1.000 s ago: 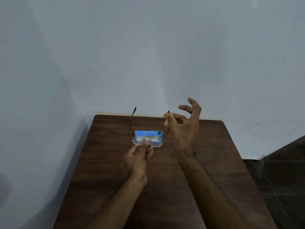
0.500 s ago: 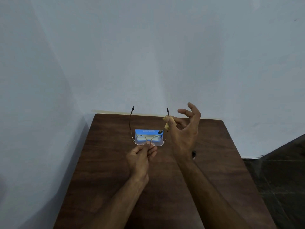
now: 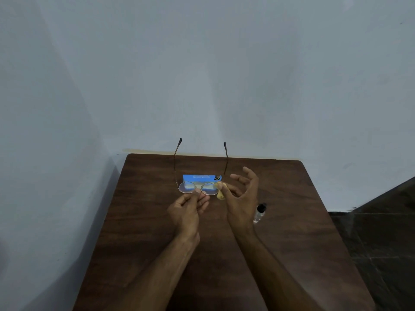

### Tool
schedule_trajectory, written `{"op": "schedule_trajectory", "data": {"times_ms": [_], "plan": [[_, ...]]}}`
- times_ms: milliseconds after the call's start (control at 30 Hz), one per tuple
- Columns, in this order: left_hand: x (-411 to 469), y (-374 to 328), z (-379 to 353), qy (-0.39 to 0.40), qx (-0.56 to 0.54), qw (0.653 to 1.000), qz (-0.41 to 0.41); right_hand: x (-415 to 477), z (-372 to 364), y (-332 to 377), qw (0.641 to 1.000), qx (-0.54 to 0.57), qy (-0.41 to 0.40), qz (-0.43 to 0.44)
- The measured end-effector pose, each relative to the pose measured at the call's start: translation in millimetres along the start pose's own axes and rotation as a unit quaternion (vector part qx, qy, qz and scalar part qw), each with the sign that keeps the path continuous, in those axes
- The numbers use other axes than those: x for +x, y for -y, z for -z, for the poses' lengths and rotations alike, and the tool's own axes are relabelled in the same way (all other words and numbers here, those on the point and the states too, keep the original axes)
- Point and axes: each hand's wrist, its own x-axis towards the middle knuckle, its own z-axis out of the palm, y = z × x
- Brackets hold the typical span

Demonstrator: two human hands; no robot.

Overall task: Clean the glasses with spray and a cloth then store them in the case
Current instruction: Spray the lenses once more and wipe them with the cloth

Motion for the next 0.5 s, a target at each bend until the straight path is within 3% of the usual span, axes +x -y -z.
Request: {"op": "schedule_trajectory", "data": {"times_ms": [100,267,400,500], "plan": [[4.2,1.6,-0.3,-0.006,-0.004,1.0,0.003,4.4,-0.2,-2.0,0.99,0.088,-0.056,-0.094],[13.3,4.3,4.7,-0.026,0.018,0.999,-0.002,1.6,7.9,3.0,0.903,0.272,-0.095,-0.319],[16.3,8.0,6.3,-0.035,0.032,0.999,-0.002,-18.7,5.0,17.8,0.865,0.327,-0.082,-0.371],[15.3,11.0,4.9,-0.043,0.043,0.998,-0.007,-30.2,-6.7,31.1,0.873,0.337,-0.049,-0.349]]}}
